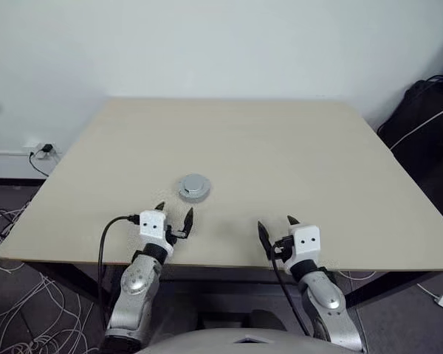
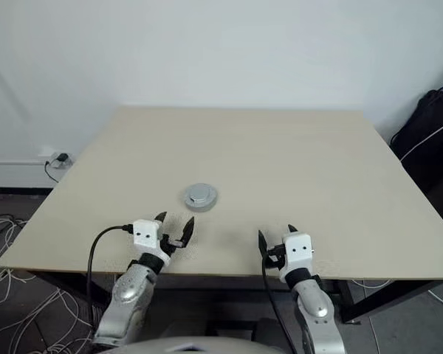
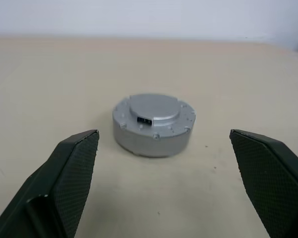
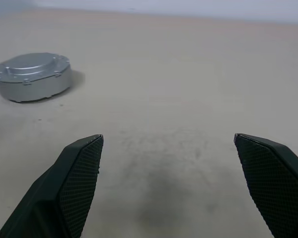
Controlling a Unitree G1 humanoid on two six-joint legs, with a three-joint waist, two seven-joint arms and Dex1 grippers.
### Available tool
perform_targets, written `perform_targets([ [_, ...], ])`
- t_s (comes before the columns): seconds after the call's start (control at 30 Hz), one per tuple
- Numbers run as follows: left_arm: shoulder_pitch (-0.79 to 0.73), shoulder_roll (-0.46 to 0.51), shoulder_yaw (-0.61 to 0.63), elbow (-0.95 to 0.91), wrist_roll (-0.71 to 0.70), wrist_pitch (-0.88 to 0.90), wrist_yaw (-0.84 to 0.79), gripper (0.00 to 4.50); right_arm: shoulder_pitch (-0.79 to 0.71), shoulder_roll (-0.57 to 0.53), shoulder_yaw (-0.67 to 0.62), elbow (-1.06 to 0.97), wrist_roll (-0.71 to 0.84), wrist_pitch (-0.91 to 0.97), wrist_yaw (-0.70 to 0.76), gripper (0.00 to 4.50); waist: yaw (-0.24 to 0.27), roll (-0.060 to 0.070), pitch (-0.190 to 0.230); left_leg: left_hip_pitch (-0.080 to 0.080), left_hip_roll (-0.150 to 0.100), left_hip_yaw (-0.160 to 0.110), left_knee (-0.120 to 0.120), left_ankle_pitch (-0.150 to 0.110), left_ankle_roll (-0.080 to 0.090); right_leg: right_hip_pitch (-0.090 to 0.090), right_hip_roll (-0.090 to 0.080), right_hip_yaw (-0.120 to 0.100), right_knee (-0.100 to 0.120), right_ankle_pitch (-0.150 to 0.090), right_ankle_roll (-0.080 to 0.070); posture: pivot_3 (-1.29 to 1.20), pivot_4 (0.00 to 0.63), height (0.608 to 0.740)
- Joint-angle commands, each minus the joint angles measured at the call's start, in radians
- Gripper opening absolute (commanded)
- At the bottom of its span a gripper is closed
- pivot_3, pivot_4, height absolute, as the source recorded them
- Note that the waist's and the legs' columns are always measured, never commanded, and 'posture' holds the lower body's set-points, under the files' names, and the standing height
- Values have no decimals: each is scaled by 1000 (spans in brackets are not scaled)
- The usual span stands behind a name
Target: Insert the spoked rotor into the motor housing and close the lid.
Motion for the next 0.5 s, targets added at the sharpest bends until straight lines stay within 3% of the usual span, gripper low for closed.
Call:
perform_targets([
  [0.03,-4,-5,3,50,86,-146,64,4463,-9,-2,-25,13,-25,-79,-24,4500,1,0,0,0,0,0,0,0,0,0,0,0,0,0,0,0,0,740],
  [0.5,-10,-25,19,119,77,-213,76,4463,5,15,-27,42,-46,-143,-52,4500,2,-1,1,0,0,0,0,0,1,0,0,-1,0,0,1,0,0,740],
])
